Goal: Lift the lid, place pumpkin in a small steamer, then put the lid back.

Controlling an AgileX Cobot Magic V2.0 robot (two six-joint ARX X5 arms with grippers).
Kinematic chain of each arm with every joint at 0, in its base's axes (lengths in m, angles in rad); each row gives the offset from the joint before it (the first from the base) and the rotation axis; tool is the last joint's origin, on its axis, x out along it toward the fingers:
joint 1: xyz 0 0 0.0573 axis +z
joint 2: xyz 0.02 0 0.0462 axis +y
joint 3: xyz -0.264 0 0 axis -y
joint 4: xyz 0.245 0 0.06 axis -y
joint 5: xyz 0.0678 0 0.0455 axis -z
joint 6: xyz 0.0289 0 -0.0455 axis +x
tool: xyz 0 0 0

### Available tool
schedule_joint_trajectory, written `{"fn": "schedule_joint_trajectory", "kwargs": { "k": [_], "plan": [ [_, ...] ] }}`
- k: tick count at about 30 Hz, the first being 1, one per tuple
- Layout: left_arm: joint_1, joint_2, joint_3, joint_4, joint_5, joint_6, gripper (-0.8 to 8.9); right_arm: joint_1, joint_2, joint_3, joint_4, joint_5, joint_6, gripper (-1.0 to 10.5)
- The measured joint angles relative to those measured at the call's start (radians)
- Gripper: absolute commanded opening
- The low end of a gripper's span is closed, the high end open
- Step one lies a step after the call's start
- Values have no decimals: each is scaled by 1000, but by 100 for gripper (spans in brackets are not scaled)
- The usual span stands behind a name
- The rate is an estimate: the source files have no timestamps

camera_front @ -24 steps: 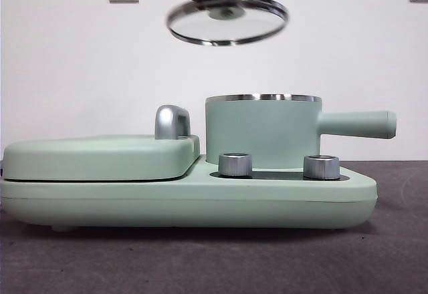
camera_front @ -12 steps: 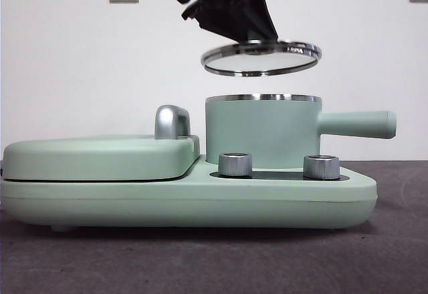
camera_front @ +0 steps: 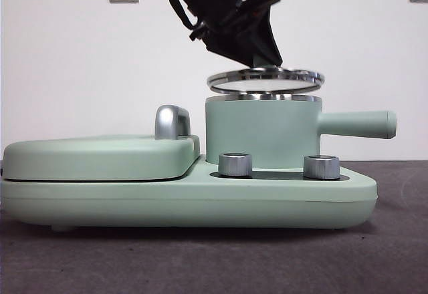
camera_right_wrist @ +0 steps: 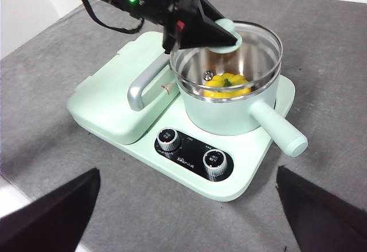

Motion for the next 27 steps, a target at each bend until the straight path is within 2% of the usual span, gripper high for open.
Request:
{"fn": "schedule_joint_trajectory", "kwargs": {
  "k": [27],
  "plan": [
    [15,32,10,-24,5,29,26,0,0,0,8,3,52,487]
  ]
}}
